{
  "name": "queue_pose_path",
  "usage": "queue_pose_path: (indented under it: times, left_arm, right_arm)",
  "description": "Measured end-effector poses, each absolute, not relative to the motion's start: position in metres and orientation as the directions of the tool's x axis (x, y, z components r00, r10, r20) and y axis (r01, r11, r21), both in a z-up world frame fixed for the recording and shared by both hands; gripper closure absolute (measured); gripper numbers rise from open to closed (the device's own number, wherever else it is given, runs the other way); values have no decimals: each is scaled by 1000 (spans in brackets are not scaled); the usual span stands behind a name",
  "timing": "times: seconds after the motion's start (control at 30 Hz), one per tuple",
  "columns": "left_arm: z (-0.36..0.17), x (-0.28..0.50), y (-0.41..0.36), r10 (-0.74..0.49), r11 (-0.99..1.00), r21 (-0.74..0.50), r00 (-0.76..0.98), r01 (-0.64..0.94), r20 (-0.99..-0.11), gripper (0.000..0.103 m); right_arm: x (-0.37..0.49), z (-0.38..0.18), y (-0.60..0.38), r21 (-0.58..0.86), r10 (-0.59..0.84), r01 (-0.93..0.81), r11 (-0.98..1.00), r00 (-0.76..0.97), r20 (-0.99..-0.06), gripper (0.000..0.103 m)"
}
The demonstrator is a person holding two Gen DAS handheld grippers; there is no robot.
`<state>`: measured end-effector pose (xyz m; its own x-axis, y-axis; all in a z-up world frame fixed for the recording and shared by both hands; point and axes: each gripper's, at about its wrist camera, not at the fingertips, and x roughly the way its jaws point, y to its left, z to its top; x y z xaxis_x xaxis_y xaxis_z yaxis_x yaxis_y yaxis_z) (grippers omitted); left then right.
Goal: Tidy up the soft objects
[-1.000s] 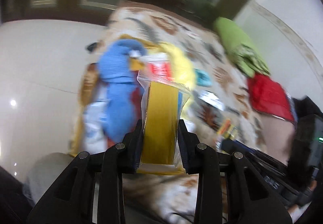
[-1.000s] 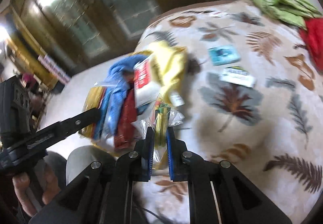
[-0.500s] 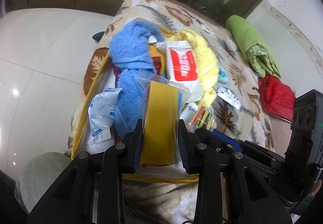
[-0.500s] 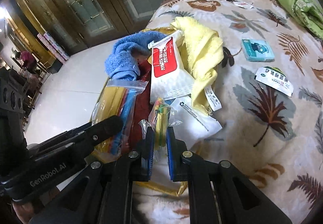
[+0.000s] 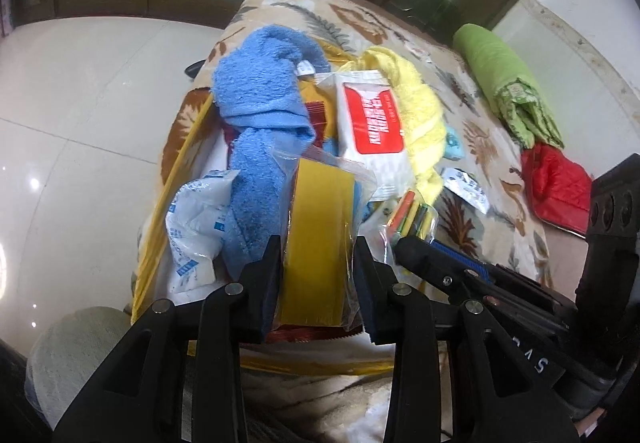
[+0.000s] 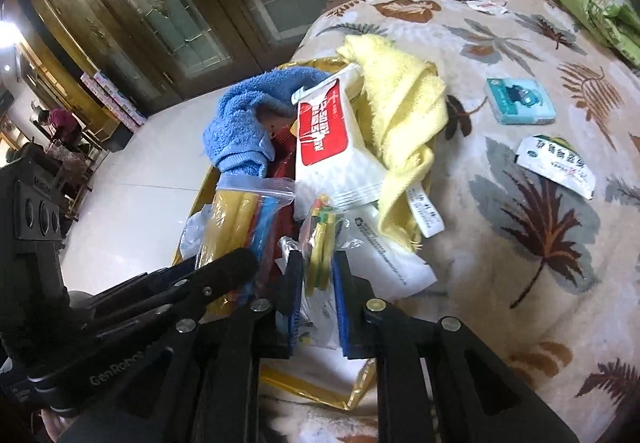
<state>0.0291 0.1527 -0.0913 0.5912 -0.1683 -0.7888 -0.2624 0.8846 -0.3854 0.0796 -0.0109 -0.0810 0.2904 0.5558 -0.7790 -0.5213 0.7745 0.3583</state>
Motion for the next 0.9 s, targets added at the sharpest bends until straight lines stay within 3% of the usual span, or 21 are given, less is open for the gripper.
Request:
queue_pose_path:
  times: [0.07, 0.17, 0.2, 0.6, 0.9]
  left_arm:
    - [-84, 23, 151, -179, 881, -404, 616, -248, -767, 60]
    - [-68, 12, 148, -165, 874, -426, 685, -232, -710, 32]
    - [-63, 9, 147, -170, 867, -443, 701, -227, -692, 29]
    - [-31, 39, 76, -227, 928, -367, 678, -68, -699, 29]
    - [-59, 113, 32, -307, 909, -412, 571, -60, -762, 29]
  right_arm:
    - [77, -73, -21, 384, 584, -524, 760, 292, -758, 79]
    - [74, -59, -46, 401, 603, -504, 765, 341, -722, 57]
    - [73, -55, -55, 411, 610, -497, 764, 353, -709, 48]
    - [124, -66, -154, 450, 569, -354, 820, 414, -710, 46]
    - [160, -77, -202, 453, 517, -249, 856, 430, -740, 46]
